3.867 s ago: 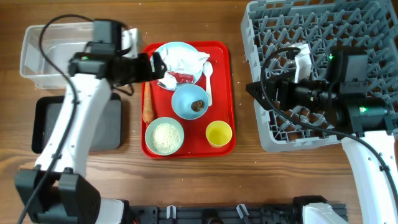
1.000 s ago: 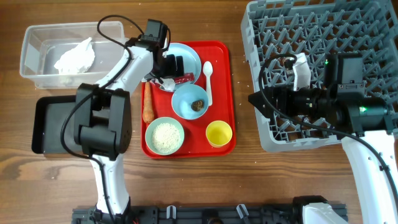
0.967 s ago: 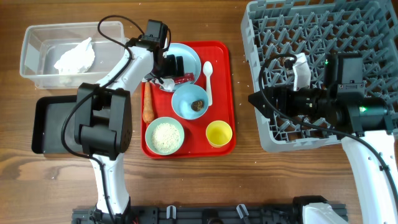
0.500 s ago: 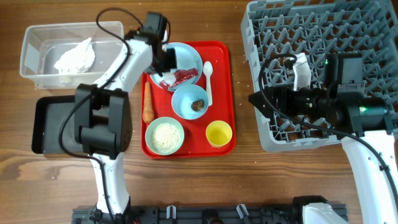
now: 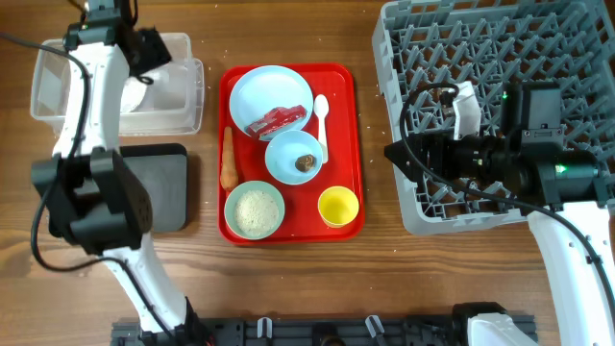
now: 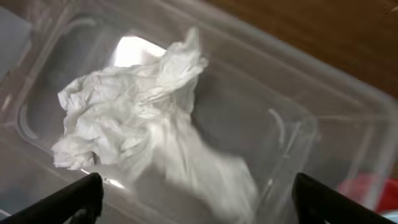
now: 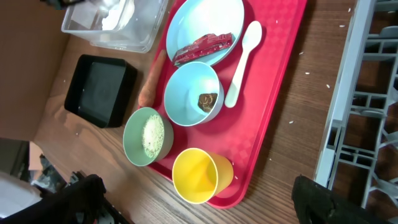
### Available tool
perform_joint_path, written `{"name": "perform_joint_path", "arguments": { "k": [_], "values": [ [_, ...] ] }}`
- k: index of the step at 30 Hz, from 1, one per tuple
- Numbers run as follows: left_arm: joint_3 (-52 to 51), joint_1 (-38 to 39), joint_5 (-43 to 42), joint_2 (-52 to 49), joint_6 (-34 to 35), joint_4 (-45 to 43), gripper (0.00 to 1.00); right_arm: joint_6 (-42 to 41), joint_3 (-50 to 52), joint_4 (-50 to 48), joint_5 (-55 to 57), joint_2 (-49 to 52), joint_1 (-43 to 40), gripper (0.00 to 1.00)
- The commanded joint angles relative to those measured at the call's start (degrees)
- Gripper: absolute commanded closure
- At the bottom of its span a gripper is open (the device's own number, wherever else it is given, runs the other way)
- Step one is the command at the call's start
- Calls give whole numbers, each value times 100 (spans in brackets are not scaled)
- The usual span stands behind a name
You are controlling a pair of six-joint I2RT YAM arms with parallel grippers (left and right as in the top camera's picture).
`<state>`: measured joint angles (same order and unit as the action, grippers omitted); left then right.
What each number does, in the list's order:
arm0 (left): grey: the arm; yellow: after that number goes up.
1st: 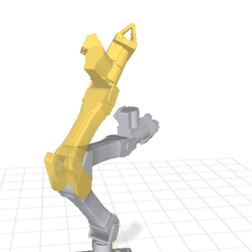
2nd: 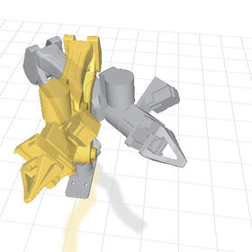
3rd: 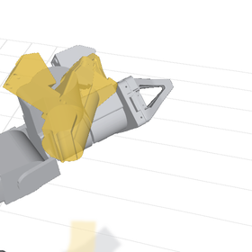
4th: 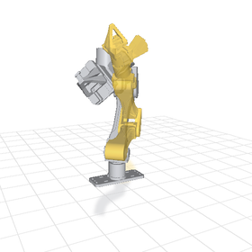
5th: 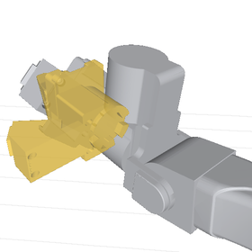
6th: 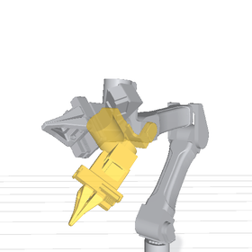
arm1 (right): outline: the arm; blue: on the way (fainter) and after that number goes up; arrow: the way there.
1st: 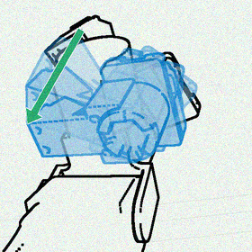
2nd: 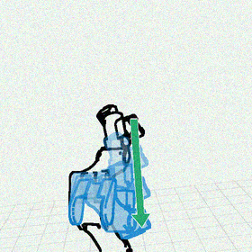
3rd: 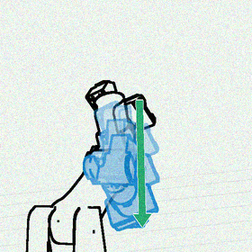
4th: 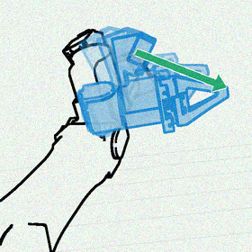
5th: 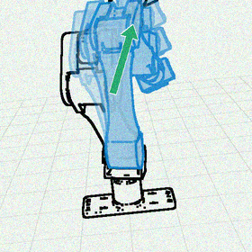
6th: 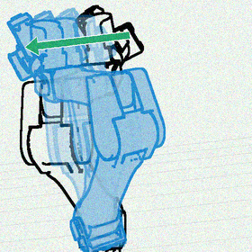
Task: Sort waste into correct bins and load items into the dishwasher rack
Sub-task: 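Grasp the red wrapper on the plate with left gripper, then move the red wrapper with left gripper into the clear bin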
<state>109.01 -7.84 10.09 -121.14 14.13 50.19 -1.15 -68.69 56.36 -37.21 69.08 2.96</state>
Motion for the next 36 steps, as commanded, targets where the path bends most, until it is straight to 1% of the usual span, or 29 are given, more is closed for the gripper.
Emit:
{"name": "perform_joint_path", "arguments": {
  "k": [1, 3, 5, 7, 8, 10, 11, 12, 13, 14, 15, 16, 19, 21, 25, 33, 36],
  "values": [
    [-17, -81, 68, -44, 4, 85, 0, 114, -105, -26, 37, 9, 20, 0],
    [44, -68, 59, 98, 4, 96, 0, 111, -105, -35, 35, 9, 20, 0],
    [127, -57, -262, 308, 4, 208, 0, 111, -105, -15, 35, 9, 20, 0],
    [168, -13, -1115, 691, 0, 562, 0, 114, -105, -17, 37, 9, 20, 0],
    [168, 59, -1456, 852, 2, 872, 0, 114, -105, -15, 37, 9, 20, 0],
    [168, 289, -1609, 957, 2, 1495, 0, 114, -105, 7, 35, 9, 20, 0],
    [136, 566, -1611, 901, -26, 1853, 0, 114, -105, 7, 37, 9, 20, 0],
    [50, 841, -1604, 841, -55, 2035, 0, 114, -105, 7, 37, 9, 20, 1],
    [-101, 1108, -1606, 813, -225, 2052, 0, 114, -105, 4, 37, 9, 20, 0],
    [-264, 1364, -1602, 796, -439, 1993, 0, 111, -105, 4, 35, 9, 20, 0],
    [-625, 1799, -1561, 787, -800, 1676, 0, 111, -105, 7, 35, 9, 20, 0],
    [-848, 1989, -1563, 787, -1034, 1399, 0, 109, -105, 7, 35, 9, 20, 0],
    [-1423, 2328, -1567, 787, -1779, 719, 0, 101, -105, 42, 35, 9, 20, 0],
    [-1746, 2426, -1565, 787, -2068, 297, 0, 101, -105, 57, 35, 9, 20, 0],
    [-2087, 2435, -1565, 730, -2144, -376, 1, 98, -105, 72, 35, 9, 20, 0],
    [-2094, 2413, -1517, 31, -2164, -955, 1, 109, -105, 111, 37, 9, 20, 0],
    [-2094, 2411, -1495, -107, -2166, -984, 3, 109, -105, 111, 37, 9, 20, 0]
  ]
}}
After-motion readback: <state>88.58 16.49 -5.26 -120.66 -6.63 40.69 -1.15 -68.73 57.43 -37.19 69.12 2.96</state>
